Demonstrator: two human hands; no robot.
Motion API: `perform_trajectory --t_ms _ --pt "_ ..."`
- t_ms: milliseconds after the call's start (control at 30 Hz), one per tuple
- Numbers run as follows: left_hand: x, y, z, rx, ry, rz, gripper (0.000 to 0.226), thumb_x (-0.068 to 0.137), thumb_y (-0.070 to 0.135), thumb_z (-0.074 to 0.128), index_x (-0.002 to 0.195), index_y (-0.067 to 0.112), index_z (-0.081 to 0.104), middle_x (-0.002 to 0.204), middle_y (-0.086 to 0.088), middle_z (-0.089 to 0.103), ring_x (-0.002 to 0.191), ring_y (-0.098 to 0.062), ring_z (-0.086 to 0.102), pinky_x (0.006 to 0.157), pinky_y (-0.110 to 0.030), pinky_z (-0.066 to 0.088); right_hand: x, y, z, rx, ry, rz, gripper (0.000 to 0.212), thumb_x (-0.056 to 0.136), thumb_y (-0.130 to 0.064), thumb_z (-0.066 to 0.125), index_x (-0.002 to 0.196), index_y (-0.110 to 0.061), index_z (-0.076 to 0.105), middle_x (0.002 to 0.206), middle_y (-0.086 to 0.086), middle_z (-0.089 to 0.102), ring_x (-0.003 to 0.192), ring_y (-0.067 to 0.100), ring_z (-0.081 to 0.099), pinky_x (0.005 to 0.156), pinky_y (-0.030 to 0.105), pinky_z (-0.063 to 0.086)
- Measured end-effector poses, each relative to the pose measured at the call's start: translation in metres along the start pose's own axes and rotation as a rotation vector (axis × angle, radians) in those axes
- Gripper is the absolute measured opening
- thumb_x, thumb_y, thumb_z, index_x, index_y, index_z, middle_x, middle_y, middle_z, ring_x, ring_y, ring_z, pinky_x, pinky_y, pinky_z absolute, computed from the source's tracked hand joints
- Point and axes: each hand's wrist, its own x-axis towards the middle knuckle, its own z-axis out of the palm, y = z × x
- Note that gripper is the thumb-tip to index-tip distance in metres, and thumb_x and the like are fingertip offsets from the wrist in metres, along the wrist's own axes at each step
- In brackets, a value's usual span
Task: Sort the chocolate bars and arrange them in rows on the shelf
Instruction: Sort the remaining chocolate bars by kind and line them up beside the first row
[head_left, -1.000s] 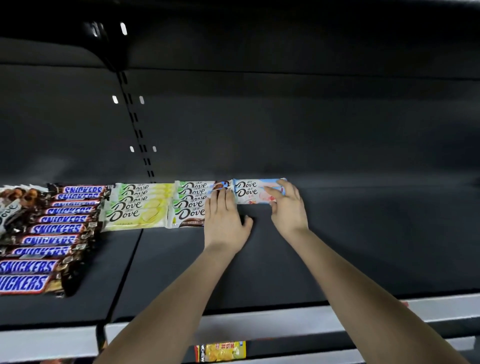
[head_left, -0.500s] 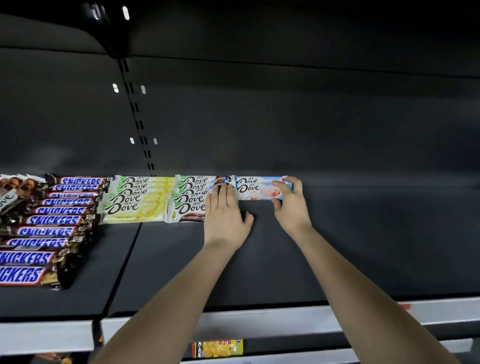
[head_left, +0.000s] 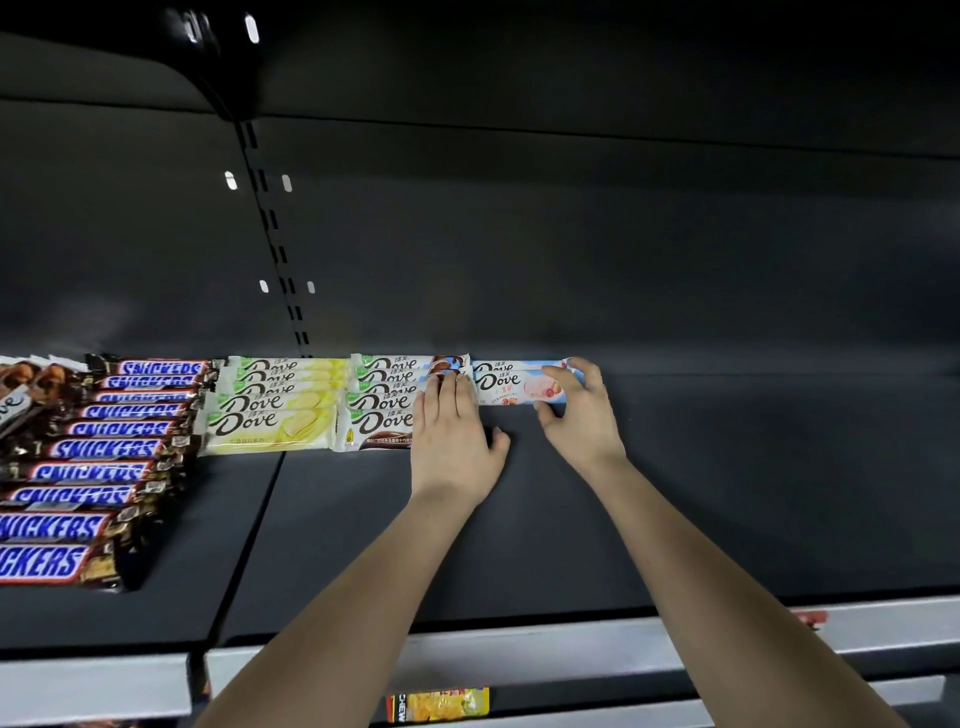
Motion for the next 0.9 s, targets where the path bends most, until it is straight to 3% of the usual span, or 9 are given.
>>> perform_trajectory --t_ms 233,533,733,900 --pt "0.000 0.000 0.000 -0.016 0.002 -0.004 0.074 0.087 0.038 0.046 0.146 0.005 0.015 0.154 -0.010 0.018 0.145 -0.025 0.005 0.117 -0.035 -0.003 0.000 -0.002 0.003 -0.168 0.067 -0.051 0.049 0.080 -0.028 0.066 0.127 -0.022 0.052 0.136 0.004 0.039 0.129 0.025 0.030 0.105 0.044 0.033" --pt "0.000 -0.001 -0.004 -0.036 -0.018 0.008 0.073 0.088 0.035 0.046 0.147 0.004 0.014 0.156 -0.010 0.013 0.145 -0.023 0.000 0.117 -0.036 -0.006 -0.005 -0.008 0.002 -0.297 0.156 -0.129 0.037 0.082 -0.025 0.062 0.116 -0.012 0.060 0.130 0.012 0.049 0.126 0.031 0.041 0.109 0.053 0.025" --pt "-0.001 -0.013 -0.021 -0.020 -0.078 0.018 0.072 0.093 0.038 0.039 0.148 0.006 0.008 0.158 -0.008 0.006 0.146 -0.023 -0.004 0.118 -0.037 -0.006 -0.023 -0.039 0.005 -0.290 0.018 -0.166 0.045 0.090 -0.030 0.050 0.133 -0.016 0.047 0.149 0.005 0.030 0.141 0.021 0.019 0.116 0.044 0.001" --pt "-0.002 -0.045 -0.052 0.070 -0.120 0.010 0.068 0.092 0.044 0.039 0.149 0.016 0.014 0.158 -0.005 0.005 0.145 -0.027 -0.004 0.116 -0.045 -0.007 -0.028 -0.085 0.015 -0.261 -0.081 -0.226 0.046 0.096 -0.035 0.039 0.140 -0.022 0.038 0.154 0.001 0.019 0.144 0.018 0.009 0.116 0.045 0.001"
